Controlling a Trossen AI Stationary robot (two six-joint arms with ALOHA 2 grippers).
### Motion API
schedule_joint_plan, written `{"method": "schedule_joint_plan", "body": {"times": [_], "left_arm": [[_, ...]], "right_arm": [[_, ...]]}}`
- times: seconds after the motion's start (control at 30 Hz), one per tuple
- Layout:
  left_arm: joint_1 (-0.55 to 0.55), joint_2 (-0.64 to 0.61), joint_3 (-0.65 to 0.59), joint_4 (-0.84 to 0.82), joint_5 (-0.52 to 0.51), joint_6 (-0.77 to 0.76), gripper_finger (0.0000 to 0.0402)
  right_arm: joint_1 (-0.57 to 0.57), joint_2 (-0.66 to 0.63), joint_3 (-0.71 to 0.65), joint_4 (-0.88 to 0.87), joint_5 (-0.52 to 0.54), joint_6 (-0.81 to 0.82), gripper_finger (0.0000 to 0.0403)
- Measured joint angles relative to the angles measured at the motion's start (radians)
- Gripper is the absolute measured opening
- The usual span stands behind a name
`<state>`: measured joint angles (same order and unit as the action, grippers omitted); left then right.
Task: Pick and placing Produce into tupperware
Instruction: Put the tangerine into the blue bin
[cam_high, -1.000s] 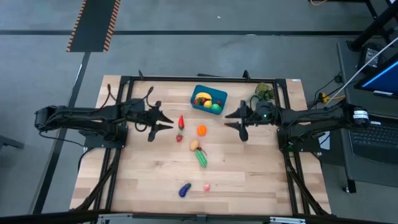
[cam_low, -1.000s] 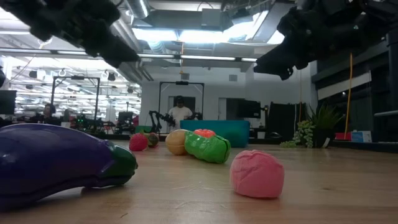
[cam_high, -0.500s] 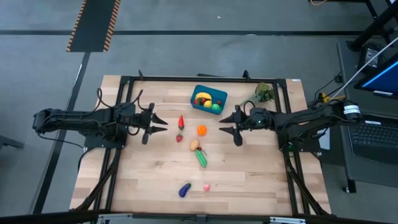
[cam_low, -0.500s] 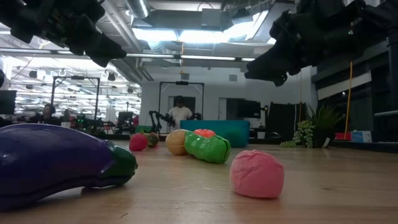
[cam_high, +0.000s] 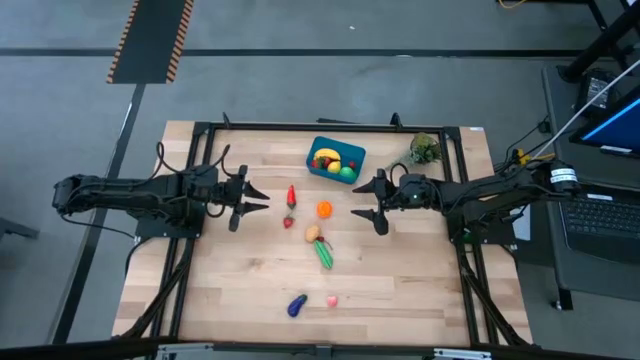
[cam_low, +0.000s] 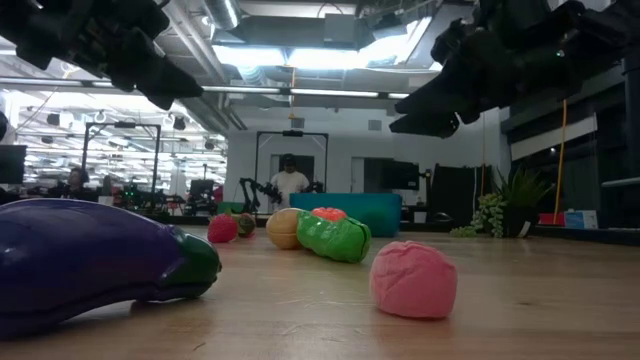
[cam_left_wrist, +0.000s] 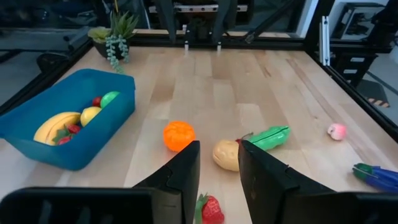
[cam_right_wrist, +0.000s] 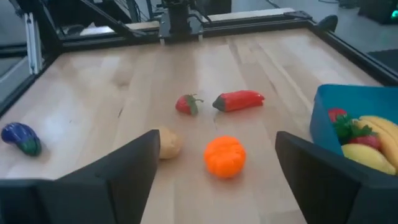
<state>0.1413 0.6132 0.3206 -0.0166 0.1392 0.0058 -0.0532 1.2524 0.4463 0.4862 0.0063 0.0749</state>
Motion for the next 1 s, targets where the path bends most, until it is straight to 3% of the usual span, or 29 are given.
{"method": "schedule_joint_plan", "body": {"times": [0.2,0.53,0.8,1.0], "left_arm": [[0.000,0.000,0.000,-0.012,-0.001,0.000,0.0091],[0.000,0.000,0.000,-0.021,-0.001,0.004,0.0080],[0.000,0.000,0.000,-0.036,-0.001,0.019,0.0091],[0.000,0.000,0.000,-0.044,-0.001,0.031,0.0098]], "right_arm": [[0.011,0.079,0.084,-0.042,0.001,-0.088,0.0323],[0.010,0.321,0.363,-0.345,0.001,-0.196,0.0323],[0.010,0.479,0.625,-0.707,0.001,-0.238,0.0323],[0.010,0.579,0.748,-0.793,0.001,-0.290,0.0323]]}}
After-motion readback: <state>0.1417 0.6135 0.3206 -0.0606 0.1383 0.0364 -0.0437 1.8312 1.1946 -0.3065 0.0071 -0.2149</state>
